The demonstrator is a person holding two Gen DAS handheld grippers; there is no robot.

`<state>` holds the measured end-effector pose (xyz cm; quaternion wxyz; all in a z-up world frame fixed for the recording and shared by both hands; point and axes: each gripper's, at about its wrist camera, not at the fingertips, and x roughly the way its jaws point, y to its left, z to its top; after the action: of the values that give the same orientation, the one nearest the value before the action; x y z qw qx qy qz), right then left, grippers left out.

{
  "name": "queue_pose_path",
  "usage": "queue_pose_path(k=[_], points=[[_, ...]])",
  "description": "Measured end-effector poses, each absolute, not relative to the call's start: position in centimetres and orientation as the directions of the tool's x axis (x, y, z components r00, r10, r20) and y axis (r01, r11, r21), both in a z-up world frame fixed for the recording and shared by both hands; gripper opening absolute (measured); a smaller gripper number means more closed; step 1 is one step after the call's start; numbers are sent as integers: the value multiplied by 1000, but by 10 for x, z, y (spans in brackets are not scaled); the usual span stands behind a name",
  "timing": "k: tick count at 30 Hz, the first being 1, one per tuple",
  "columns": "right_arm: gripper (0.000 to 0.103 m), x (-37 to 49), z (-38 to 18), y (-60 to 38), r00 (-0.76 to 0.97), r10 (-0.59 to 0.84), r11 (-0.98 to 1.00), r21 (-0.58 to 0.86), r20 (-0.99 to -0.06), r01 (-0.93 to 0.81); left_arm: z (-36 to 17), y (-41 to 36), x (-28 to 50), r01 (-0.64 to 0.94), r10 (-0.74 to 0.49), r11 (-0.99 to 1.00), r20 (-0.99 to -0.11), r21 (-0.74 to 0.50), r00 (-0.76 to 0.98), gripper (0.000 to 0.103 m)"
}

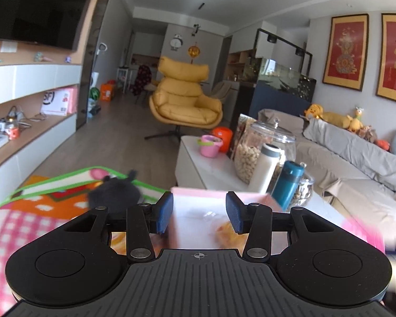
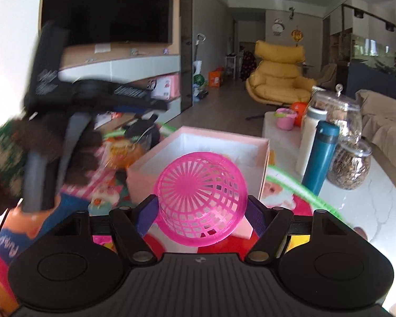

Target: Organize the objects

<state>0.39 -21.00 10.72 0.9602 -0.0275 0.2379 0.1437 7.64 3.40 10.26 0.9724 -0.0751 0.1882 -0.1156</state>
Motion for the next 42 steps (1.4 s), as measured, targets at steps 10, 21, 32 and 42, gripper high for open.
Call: queue_pose_path(k=[10, 21, 32, 42], points=[[93, 116, 93, -203, 745, 286, 957, 215, -602, -194, 40, 85, 1, 247, -232, 968, -546, -47, 805, 49], [103, 12, 47, -161, 802, 195, 963, -45, -565, -266, 30, 74, 21, 165, -263, 961, -550, -222, 793, 49], [103, 7, 50, -143, 782, 226, 942, -74, -581, -327, 19, 46, 50, 124, -220, 972, -601, -197, 768, 60], [103, 67, 105, -68, 759, 288, 890, -128, -584, -436, 23, 81, 2, 174, -267, 962, -569, -213, 778, 39]])
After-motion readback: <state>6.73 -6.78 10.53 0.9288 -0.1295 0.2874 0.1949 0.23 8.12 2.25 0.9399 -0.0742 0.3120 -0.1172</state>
